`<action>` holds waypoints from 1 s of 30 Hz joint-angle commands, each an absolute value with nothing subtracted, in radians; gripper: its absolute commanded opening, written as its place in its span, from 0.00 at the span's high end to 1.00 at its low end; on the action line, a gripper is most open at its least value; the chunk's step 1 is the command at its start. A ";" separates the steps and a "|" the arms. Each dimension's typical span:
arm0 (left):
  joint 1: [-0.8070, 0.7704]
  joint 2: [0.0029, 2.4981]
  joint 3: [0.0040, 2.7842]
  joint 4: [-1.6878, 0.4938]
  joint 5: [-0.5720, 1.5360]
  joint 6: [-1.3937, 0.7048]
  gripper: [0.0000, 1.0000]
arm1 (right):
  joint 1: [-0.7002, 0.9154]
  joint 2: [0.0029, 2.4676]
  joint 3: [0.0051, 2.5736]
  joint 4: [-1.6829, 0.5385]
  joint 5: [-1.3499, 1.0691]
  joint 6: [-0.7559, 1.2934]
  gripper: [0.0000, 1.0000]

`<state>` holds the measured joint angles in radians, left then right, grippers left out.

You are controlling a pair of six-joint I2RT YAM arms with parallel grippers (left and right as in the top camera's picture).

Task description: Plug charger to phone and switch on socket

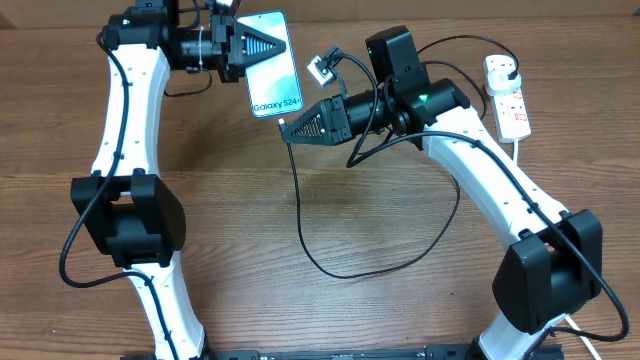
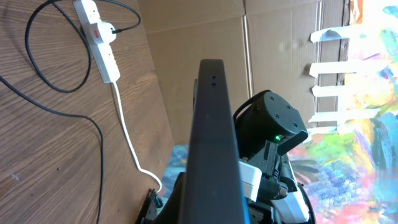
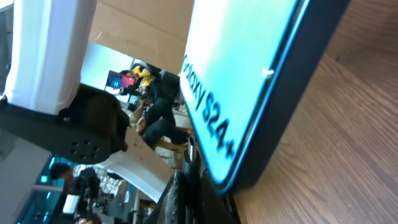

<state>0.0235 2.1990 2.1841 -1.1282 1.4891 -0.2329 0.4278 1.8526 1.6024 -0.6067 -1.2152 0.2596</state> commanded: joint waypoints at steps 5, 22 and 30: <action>0.018 2.191 2.186 -1.125 1.542 -0.244 0.96 | 0.433 1.860 1.604 -0.570 -1.187 0.316 0.96; 0.019 2.191 2.186 -1.120 1.538 -0.252 0.96 | 0.433 1.860 1.603 -0.553 -1.187 0.345 0.96; 0.018 2.191 2.186 -1.117 1.539 -0.274 0.96 | 0.433 1.860 1.590 -0.553 -1.187 0.349 0.96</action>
<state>0.0212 2.1990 2.1841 -1.1210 1.4887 -0.2550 0.4328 1.8526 1.6024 -0.5571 -1.1885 0.3412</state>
